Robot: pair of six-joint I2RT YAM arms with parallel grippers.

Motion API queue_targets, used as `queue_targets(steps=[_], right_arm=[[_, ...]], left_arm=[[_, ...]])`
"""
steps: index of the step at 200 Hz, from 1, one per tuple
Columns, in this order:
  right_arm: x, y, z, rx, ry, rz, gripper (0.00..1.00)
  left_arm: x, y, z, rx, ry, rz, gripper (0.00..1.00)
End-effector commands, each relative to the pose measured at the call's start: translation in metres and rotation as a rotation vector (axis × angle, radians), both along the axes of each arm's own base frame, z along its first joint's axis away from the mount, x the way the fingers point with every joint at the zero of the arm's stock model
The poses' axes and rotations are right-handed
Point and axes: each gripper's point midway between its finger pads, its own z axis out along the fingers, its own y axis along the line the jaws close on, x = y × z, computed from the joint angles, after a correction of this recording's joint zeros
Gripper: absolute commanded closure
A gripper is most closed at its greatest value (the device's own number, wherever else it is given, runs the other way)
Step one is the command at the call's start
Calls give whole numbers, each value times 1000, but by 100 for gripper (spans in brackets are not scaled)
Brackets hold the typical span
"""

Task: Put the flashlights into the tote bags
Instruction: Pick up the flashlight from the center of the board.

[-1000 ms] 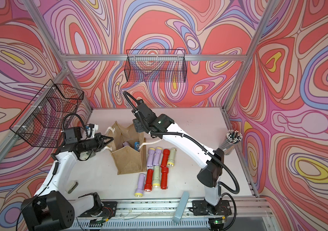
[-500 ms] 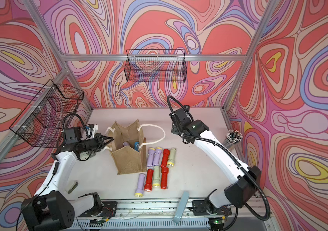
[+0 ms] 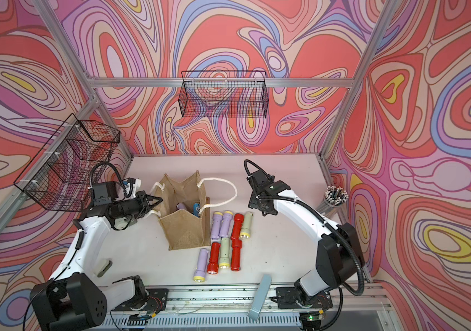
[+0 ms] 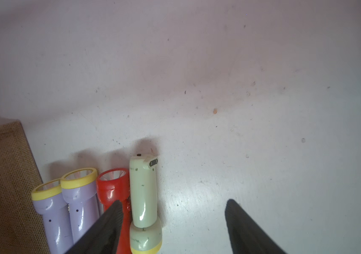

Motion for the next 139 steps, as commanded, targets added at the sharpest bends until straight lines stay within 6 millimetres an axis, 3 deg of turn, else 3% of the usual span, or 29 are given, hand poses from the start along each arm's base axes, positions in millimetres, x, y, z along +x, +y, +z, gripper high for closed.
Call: queue_targets(steps=[1,139], right_arm=[[-3,15,-19,88,52,-15,26],[-14,44,-85,196,205,40,39]], left_arm=[[2,7,2,34,-3,15,100],[1,8,-4,39,20,13,100]])
